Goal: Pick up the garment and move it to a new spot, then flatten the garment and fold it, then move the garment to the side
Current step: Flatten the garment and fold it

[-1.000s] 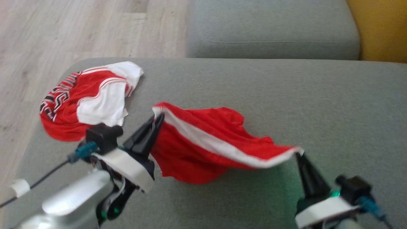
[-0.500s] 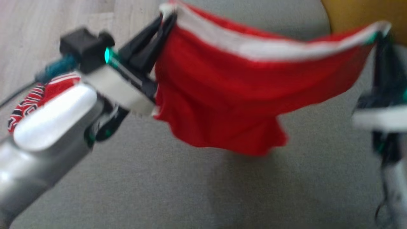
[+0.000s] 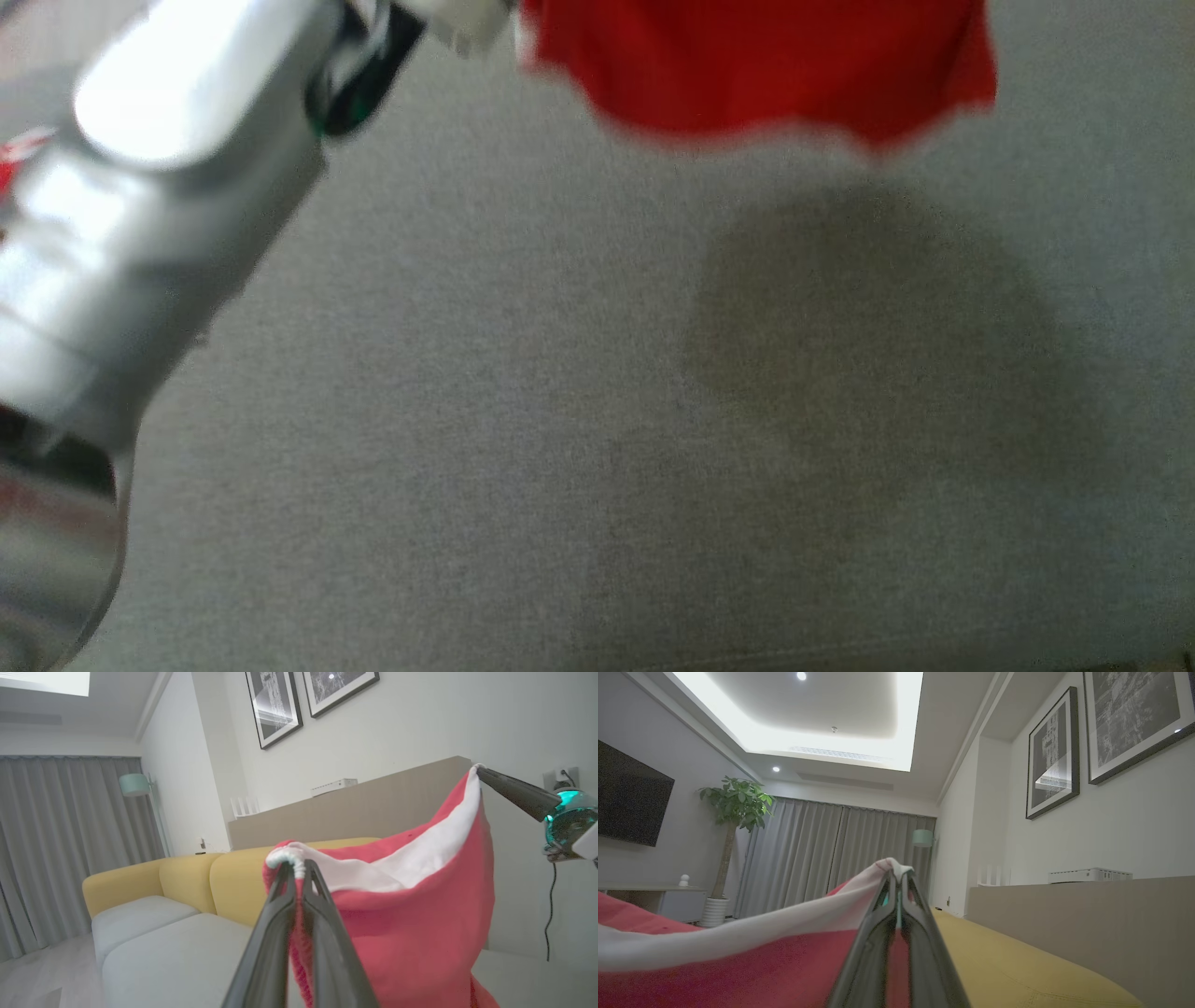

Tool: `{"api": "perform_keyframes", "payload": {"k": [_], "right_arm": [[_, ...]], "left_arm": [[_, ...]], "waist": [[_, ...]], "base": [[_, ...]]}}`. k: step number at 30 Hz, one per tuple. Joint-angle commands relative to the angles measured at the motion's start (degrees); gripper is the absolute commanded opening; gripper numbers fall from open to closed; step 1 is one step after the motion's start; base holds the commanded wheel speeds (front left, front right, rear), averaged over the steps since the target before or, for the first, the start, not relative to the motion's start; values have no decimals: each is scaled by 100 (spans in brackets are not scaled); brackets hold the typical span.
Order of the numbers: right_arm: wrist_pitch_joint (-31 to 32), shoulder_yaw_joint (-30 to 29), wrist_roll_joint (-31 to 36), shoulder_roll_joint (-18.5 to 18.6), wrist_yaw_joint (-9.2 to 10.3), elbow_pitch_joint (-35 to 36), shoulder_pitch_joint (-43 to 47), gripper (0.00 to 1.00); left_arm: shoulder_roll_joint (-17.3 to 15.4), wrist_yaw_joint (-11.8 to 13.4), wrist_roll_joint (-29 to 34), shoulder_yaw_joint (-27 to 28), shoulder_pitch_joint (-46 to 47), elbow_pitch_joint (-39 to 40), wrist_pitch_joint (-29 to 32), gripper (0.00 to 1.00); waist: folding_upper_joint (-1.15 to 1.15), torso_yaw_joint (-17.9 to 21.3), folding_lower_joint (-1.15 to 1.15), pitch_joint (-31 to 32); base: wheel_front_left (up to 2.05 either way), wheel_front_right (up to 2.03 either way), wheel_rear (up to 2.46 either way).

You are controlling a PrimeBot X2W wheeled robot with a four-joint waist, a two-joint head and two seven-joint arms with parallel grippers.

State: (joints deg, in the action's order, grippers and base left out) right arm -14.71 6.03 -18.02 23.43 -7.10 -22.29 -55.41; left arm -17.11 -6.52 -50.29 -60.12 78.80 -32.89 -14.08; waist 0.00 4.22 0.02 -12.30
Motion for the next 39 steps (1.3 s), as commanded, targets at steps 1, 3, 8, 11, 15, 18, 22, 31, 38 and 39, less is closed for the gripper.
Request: {"api": "perform_keyframes", "payload": {"k": [1, 3, 8, 11, 15, 18, 22, 31, 38, 39], "right_arm": [[-29, -46, 96, 134, -39, 238, -262, 0], [-29, -87, 170, 186, -39, 360, -370, 0], [-29, 120, 250, 192, -39, 621, 43, 0], [-29, 228, 222, 183, -39, 695, 581, 0], [-29, 134, 101, 106, -39, 781, 1611, 0], [-29, -95, 31, 52, -39, 974, 2546, 0], [-29, -517, -3, -44, -39, 1359, 3940, 0], [-29, -1170, -98, -344, -39, 2410, 6430, 0], [343, -1358, -58, -358, -39, 3124, 7116, 0], [438, -1326, -84, -309, -39, 3108, 7014, 0]], "left_arm": [[-37, -30, 192, 378, 578, -33, -73, 0], [60, -48, 416, 663, 700, -38, -86, 0], [22, -87, 947, 984, 27, 153, -90, 0], [-85, -93, 1152, 902, -694, 355, -90, 0], [-204, -95, 1310, 1101, -1934, 645, -91, 0], [-254, -95, 1534, 1332, -3014, 961, -91, 0], [-261, -96, 1934, 1495, -4492, 1457, -91, 0], [-236, 39, 2416, 1629, -6713, 2070, -91, 0], [-180, 96, 2253, 1805, -7129, 2618, -92, 0], [-146, 76, 2229, 1801, -7026, 2630, -84, 0]], "waist": [[0, 84, -2, -355], [0, 102, -2, -443], [0, 168, -2, -525], [0, 158, -2, -612], [0, 92, -2, -599], [0, 34, -2, -477], [0, -47, -2, -185], [0, -173, -2, 552], [0, -434, -2, 697], [0, -482, -2, 656]], "base": [[0, 0, 0], [0, 0, 0], [0, 0, 0], [0, 0, 0], [0, 0, 0], [0, 0, 0], [0, 0, 0], [0, 0, 0], [0, 0, 0], [0, 0, 0]]}}
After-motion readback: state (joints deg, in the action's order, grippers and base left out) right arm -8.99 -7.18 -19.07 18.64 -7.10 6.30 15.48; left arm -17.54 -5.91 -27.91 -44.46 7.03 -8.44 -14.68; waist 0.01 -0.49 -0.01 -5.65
